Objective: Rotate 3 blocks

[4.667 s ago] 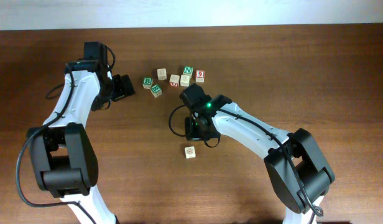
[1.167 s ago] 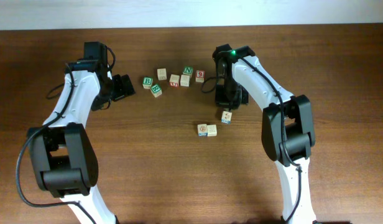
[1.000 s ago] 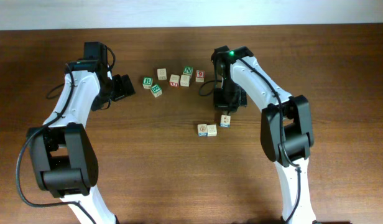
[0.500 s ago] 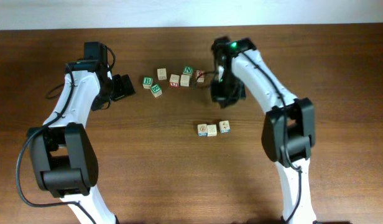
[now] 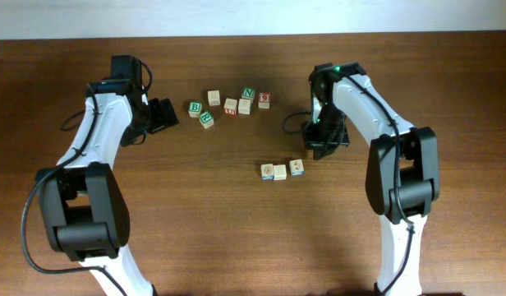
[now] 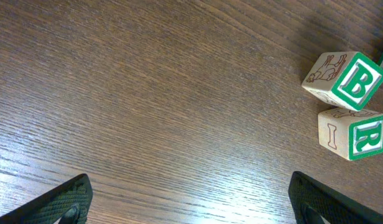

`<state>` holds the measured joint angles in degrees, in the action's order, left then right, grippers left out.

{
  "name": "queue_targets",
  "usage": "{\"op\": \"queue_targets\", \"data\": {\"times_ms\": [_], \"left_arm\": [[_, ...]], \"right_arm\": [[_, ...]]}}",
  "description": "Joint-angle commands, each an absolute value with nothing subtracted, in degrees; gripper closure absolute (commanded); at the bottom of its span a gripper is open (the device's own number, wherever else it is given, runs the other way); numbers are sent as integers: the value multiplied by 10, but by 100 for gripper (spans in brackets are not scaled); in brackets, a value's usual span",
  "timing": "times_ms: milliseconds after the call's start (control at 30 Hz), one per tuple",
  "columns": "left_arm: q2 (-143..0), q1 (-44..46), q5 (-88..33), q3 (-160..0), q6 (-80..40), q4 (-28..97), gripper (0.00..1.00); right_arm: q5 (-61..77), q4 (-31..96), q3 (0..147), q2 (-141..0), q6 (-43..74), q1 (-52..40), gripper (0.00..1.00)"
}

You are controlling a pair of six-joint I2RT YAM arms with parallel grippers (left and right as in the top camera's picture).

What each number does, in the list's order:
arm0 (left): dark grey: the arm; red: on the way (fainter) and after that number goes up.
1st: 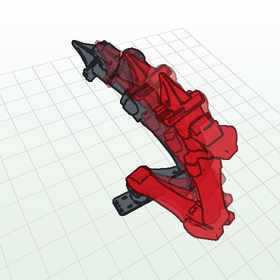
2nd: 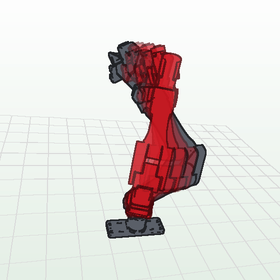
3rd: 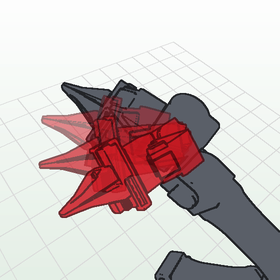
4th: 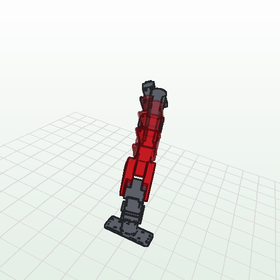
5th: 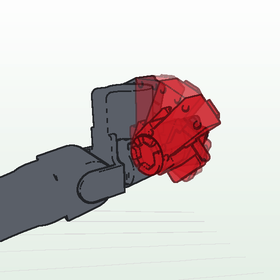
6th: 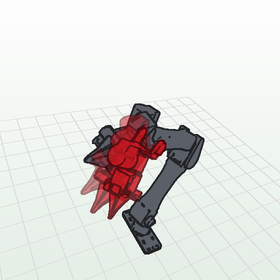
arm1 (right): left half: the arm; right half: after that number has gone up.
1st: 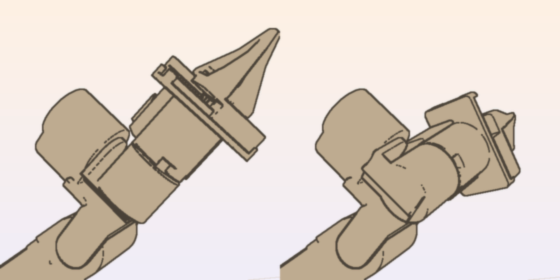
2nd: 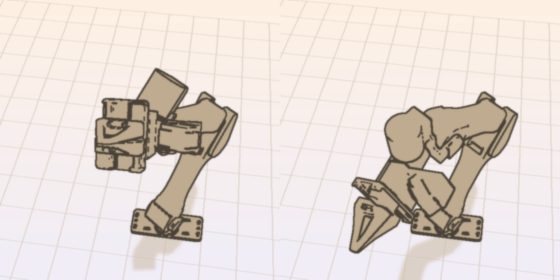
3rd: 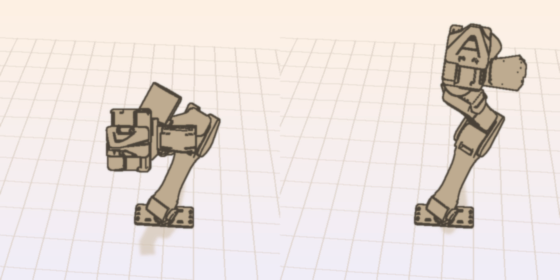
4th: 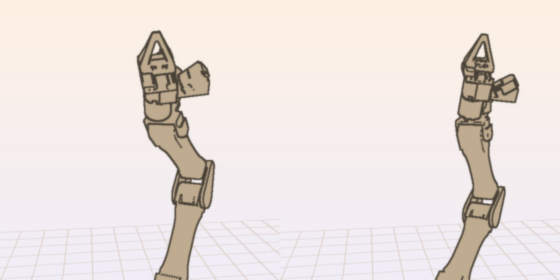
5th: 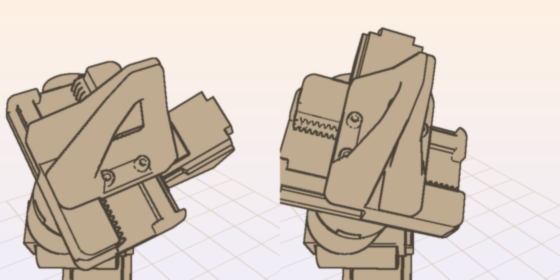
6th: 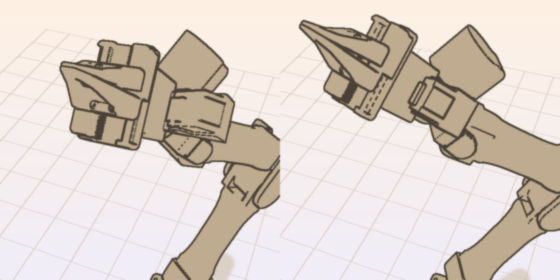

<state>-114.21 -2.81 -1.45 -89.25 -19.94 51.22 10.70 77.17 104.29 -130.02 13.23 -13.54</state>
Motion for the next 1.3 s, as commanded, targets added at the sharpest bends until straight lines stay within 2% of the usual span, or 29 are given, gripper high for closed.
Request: {"op": "queue_targets", "data": {"times_ms": [0,533,667,733,867,967,1033,1267], "left_arm": [[-1127,-28,-11,-898,-197,513,1],[-1127,-28,-11,-898,-197,513,1],[-1127,-28,-11,-898,-197,513,1],[-1127,-28,-11,-898,-197,513,1],[-1127,-28,-11,-898,-197,513,1],[-1127,-28,-11,-898,-197,513,1],[-1127,-28,-11,-898,-197,513,1],[-1127,-28,-11,-898,-197,513,1]], "right_arm": [[118,755,1029,-1289,138,-166,95],[146,757,1023,-1289,170,-206,95],[146,775,1089,-1288,167,-206,95],[153,783,1140,-1288,168,-212,87],[128,724,1152,-1291,201,-262,82],[70,698,1143,-1305,257,-300,86],[67,686,1142,-1312,263,-322,96],[-6,676,1138,-1316,322,-354,96]]}}
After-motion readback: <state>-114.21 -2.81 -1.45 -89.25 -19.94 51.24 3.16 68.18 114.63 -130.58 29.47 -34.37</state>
